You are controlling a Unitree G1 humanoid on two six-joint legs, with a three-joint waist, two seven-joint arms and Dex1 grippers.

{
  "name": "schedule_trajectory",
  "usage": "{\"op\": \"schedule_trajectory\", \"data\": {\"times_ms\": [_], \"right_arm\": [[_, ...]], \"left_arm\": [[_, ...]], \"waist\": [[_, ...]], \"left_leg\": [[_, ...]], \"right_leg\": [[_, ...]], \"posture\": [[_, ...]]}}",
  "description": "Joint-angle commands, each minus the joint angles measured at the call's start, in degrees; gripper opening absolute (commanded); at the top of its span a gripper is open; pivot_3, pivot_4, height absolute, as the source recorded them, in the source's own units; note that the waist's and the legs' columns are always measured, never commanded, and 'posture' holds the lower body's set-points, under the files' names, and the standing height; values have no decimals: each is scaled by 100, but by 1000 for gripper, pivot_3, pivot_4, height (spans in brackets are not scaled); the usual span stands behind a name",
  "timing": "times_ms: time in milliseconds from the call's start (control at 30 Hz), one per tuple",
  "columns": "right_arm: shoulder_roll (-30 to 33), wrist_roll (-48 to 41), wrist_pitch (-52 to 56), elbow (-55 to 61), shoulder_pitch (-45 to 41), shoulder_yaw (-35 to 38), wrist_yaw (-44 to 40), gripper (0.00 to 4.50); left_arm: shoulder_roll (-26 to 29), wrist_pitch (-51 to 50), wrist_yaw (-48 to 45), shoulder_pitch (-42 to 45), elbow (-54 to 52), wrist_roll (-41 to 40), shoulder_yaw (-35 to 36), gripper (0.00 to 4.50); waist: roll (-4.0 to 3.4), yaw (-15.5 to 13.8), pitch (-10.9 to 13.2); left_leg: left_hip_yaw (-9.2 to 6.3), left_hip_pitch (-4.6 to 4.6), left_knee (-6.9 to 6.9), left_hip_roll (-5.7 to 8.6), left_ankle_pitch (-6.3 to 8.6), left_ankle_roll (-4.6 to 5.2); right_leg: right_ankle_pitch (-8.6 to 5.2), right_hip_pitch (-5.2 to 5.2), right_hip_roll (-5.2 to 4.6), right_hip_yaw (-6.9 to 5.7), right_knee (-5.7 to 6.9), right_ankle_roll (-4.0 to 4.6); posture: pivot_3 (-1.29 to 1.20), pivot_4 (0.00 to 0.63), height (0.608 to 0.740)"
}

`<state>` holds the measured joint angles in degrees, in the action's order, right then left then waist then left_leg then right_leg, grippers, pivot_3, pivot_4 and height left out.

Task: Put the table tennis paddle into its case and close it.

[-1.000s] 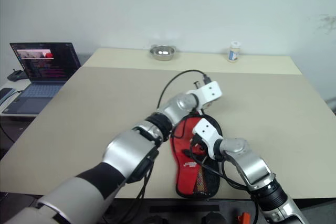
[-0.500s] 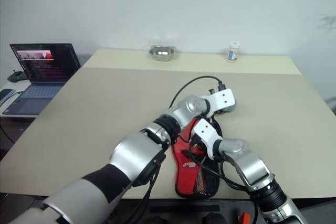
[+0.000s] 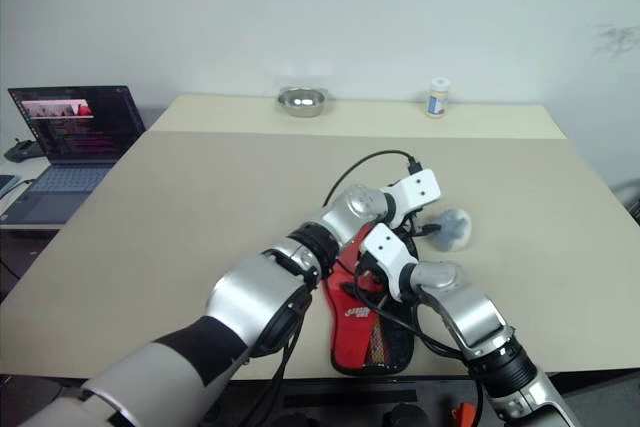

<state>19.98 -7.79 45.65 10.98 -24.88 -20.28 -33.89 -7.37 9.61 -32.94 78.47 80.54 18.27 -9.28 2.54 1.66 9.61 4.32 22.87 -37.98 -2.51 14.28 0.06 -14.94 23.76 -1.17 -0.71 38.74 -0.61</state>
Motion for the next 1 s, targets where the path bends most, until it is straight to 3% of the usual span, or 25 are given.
{"op": "schedule_trajectory", "data": {"times_ms": [33,167,400,600,800,1000], "right_arm": [[84,-37,661,56,184,229,194,4500],[292,-403,1354,1310,208,668,147,4500],[1280,-1151,2494,3303,191,1558,-161,4500],[2130,-1652,2984,3805,193,2983,-433,4500],[2352,-1484,2726,3003,9,3331,5,4500],[1918,-1016,2060,1818,-226,2833,705,4500]], "left_arm": [[419,120,191,281,-335,-331,393,4478],[868,146,-380,303,-454,-716,754,4478],[1497,25,-2290,-369,-808,-1163,882,4478],[1787,-716,-4603,-1679,-2516,-1772,529,4478],[1820,-1078,-4594,-2535,-3544,-1724,84,4478],[1529,-656,-3966,-2476,-2781,-1522,-134,4478]], "waist": [[-2,4,2],[-3,0,7],[-14,-6,14],[-24,-5,23],[-24,-14,23],[-24,-15,23]], "left_leg": [[0,0,0,0,0,0],[-1,10,1,-2,0,-1],[-8,75,0,7,-1,-10],[-26,91,-1,6,0,-11],[-31,88,-10,5,0,-9],[-30,82,-22,8,-3,-4]], "right_leg": [[0,0,0,1,1,0],[0,11,-2,-1,1,0],[1,66,0,-8,-5,3],[2,69,0,-24,-14,6],[0,67,-1,-22,1,4],[1,61,0,-16,11,3]], "posture": [[0,150,740],[0,150,740],[0,150,740],[0,150,740],[0,150,740],[0,150,740]]}}
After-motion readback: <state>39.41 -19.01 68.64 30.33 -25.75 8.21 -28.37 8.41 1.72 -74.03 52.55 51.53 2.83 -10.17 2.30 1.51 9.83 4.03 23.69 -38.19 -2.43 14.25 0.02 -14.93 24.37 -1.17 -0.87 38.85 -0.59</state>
